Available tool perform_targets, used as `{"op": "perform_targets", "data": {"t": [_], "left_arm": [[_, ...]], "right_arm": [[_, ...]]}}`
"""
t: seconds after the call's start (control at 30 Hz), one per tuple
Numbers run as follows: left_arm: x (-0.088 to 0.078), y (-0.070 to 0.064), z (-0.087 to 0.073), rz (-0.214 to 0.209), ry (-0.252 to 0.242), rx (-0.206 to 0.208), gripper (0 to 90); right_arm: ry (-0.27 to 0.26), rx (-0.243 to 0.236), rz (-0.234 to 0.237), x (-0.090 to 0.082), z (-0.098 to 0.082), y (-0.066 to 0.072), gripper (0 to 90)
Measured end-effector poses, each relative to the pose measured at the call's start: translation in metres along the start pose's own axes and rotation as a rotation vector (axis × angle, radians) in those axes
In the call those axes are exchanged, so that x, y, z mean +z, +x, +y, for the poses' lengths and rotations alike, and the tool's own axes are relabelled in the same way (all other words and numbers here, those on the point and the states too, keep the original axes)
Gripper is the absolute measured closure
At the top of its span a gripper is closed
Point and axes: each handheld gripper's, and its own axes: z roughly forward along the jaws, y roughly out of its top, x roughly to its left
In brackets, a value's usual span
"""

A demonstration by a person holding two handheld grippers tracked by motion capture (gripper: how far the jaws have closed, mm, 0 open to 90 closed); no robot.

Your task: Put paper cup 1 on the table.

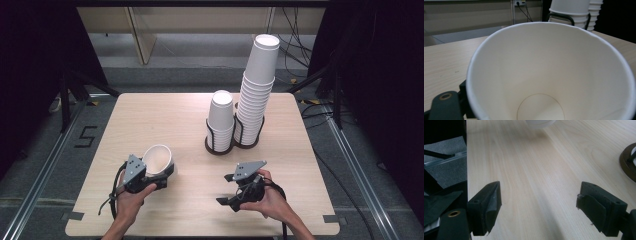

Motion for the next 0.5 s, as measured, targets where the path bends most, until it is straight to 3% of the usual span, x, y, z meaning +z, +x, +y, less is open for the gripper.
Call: {"op": "perform_targets", "data": {"t": [0.37, 0.5], "left_arm": [[0.032, 0.028, 0.008, 0.086, 0.04, 0.02, 13.6], [0.041, 0.039, 0.01, 0.108, 0.045, 0.003, 13.5]], "right_arm": [[-0.011, 0.003, -0.011, -0.004, -0.004, -0.002, 19.8], [0.0, 0.013, -0.022, -0.006, -0.007, -0.003, 19.8]]}}
